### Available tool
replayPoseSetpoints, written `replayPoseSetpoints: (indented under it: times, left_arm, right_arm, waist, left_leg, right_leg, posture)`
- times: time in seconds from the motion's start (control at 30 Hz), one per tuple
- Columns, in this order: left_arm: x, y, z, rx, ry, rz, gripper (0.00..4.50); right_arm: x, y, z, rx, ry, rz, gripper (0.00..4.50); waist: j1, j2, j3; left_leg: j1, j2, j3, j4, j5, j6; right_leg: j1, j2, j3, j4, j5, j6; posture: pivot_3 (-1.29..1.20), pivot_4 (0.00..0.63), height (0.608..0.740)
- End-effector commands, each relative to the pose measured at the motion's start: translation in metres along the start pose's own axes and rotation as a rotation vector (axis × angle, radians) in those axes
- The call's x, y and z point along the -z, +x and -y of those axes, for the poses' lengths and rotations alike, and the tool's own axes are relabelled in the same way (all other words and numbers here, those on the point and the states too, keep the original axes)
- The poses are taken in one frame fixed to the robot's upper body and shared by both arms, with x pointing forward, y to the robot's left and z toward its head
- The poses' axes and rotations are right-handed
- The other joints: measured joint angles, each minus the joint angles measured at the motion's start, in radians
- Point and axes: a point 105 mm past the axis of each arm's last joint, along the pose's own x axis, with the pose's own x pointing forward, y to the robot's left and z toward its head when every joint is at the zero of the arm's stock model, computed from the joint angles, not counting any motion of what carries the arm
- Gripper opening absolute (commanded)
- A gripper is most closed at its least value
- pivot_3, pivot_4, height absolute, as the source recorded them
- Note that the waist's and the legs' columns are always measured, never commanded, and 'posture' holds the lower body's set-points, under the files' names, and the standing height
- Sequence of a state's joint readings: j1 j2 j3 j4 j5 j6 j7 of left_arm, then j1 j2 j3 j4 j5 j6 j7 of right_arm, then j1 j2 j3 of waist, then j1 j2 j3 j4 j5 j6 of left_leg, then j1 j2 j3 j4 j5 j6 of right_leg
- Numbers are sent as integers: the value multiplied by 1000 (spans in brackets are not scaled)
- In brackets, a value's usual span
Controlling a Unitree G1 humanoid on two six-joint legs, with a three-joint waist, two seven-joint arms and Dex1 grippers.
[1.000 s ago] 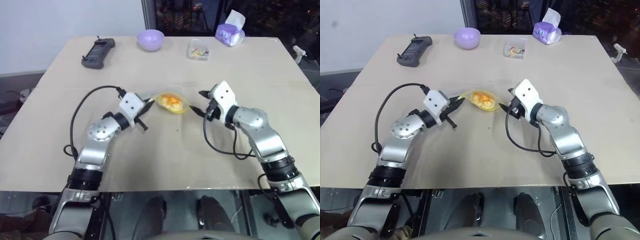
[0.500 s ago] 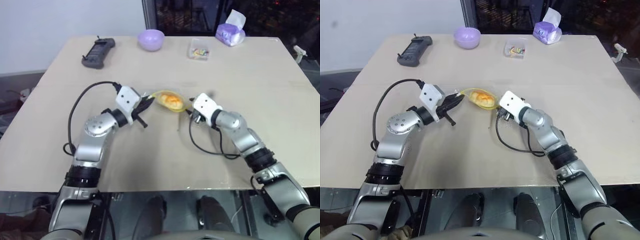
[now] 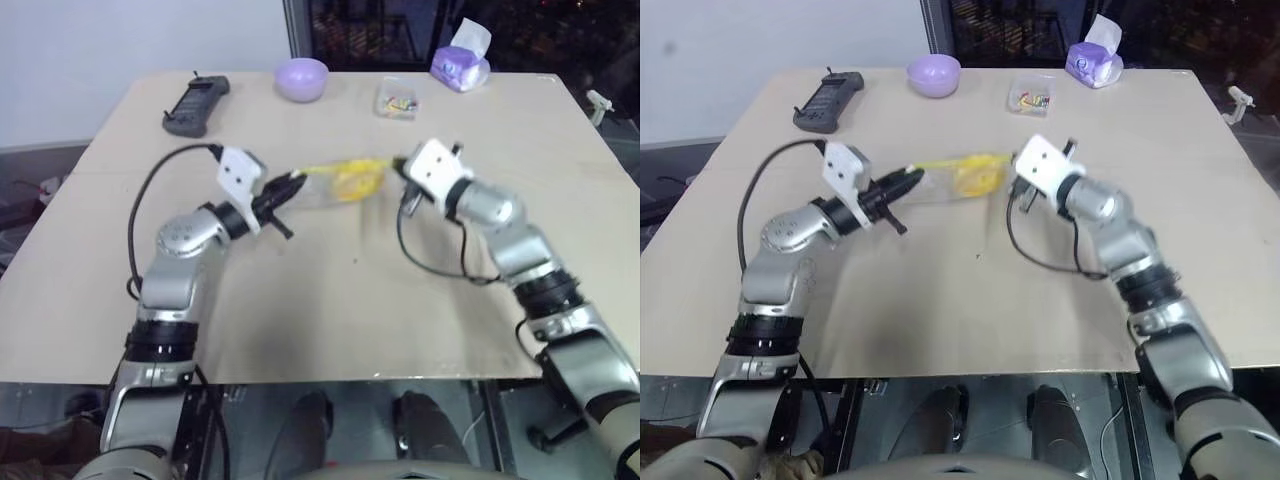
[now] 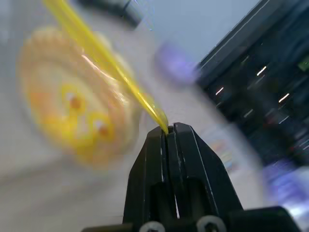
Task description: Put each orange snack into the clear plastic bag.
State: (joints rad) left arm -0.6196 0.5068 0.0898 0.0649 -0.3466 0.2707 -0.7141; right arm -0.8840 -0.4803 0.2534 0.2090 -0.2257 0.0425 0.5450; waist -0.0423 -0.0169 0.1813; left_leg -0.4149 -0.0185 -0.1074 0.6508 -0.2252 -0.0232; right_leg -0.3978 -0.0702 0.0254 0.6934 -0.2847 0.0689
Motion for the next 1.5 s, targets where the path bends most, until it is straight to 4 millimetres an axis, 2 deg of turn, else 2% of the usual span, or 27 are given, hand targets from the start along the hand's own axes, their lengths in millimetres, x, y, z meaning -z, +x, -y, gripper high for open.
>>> replayPoseSetpoints:
  times: [0.03,0.17,0.23,0.3,0.37,0.4,0.5,0.6,0.67,0.73,0.8,0.9,1.0,1.17,1.33,1.5]
  left_arm:
    - [-9,0,-15,-47,-24,15,0]
    - [1,24,-21,-58,44,-39,0]
    - [-17,39,-36,-130,130,18,0]
    - [-41,45,-43,-154,199,98,0]
    - [-48,45,-44,-141,221,132,0]
    - [-39,41,-37,-99,258,108,0]
    - [18,18,2,38,354,-30,0]
    - [41,4,24,75,366,-69,0]
    - [53,-5,39,108,377,-92,0]
    - [61,-11,50,129,376,-109,0]
    - [65,-16,57,143,383,-120,0]
    - [62,-18,59,139,404,-118,0]
    - [56,-17,61,140,466,-99,0]
    - [51,-15,63,156,569,-78,0]
    - [51,-15,66,174,631,-88,0]
    - [48,-15,67,191,666,-114,0]
  right_arm:
    - [8,-8,14,7,5,-47,57]
    - [25,-1,23,50,-15,-95,57]
    - [25,1,47,153,-76,-102,57]
    - [18,-2,71,251,-126,-78,57]
    - [16,-6,76,274,-145,-61,57]
    - [20,-10,65,239,-143,-62,57]
    - [46,-31,1,110,-103,-122,57]
    - [55,-49,-41,16,-86,-165,57]
    - [58,-61,-70,-70,-13,-189,57]
    - [58,-71,-88,-108,46,-198,465]
    - [51,-80,-96,-126,108,-189,1104]
    - [40,-93,-92,-117,135,-166,2512]
    - [18,-95,-88,-170,134,-92,2512]
    - [-29,-65,-94,-233,111,73,2512]
    - [-50,-37,-113,-291,82,148,2512]
    - [-61,-19,-124,-337,17,201,2512]
  waist:
    - [0,0,0]
    - [0,0,0]
    - [2,0,1]
    - [1,-1,2]
    - [-2,-1,2]
    - [-4,0,1]
    - [-16,0,-13]
    - [-21,0,-13]
    - [-24,1,-9]
    - [-22,1,-6]
    - [-16,1,-6]
    - [-3,2,-5]
    - [3,2,-3]
    - [-2,2,-3]
    - [4,2,-3]
    - [6,1,-3]
  left_leg:
    - [0,0,0,0,0,0]
    - [0,0,2,0,0,0]
    - [0,-1,1,0,0,0]
    - [-2,-1,1,1,1,-1]
    - [-6,-1,2,0,3,-5]
    - [-6,-1,2,0,3,-5]
    - [-5,0,5,-9,3,-5]
    - [-3,1,9,-14,2,-3]
    - [-16,0,8,-11,2,-3]
    - [-21,-1,8,-4,2,-3]
    - [-16,-1,7,-1,1,-2]
    - [3,0,7,-2,-1,2]
    - [18,1,6,-1,-1,2]
    - [21,3,6,-2,-1,2]
    - [19,2,3,-3,-1,2]
    - [16,1,2,-3,-1,2]
  right_leg:
    - [0,0,0,0,0,0]
    - [0,0,1,0,0,0]
    - [0,0,1,0,0,0]
    - [-2,0,1,1,0,0]
    - [-7,-1,2,2,0,0]
    - [-8,-1,2,1,0,0]
    - [-8,-1,3,-7,0,0]
    - [-8,-3,3,-8,0,0]
    - [-18,-2,2,-9,0,0]
    - [-23,-3,3,-7,0,0]
    - [-18,-3,3,-1,0,0]
    - [-2,-2,2,1,0,0]
    - [14,0,2,0,-2,2]
    - [17,0,2,0,-1,0]
    - [16,0,-1,-2,-1,0]
    - [16,-1,-2,-5,0,0]
  posture:
    - [0,150,718]
    - [0,150,718]
    - [0,150,718]
    - [0,150,718]
    - [0,150,718]
    - [0,150,718]
    - [0,150,718]
    - [0,150,718]
    - [0,150,718]
    - [0,150,718]
    - [0,150,718]
    - [0,150,718]
    - [0,150,718]
    - [0,150,718]
    - [0,150,718]
    - [0,150,718]
